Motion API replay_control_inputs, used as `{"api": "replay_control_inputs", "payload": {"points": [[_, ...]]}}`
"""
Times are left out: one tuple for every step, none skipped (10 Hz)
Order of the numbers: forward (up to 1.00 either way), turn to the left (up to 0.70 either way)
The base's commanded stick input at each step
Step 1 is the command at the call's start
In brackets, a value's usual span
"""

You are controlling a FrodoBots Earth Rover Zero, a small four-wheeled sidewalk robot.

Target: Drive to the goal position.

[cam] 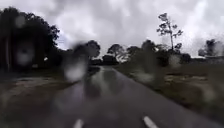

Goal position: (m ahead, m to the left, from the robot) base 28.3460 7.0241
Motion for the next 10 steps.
{"api": "replay_control_inputs", "payload": {"points": [[0.7,0.0],[0.7,0.0],[0.7,0.0],[0.7,0.0],[0.7,0.0],[0.7,0.0],[0.7,0.0],[0.7,0.0],[0.7,0.0],[0.7,0.0]]}}
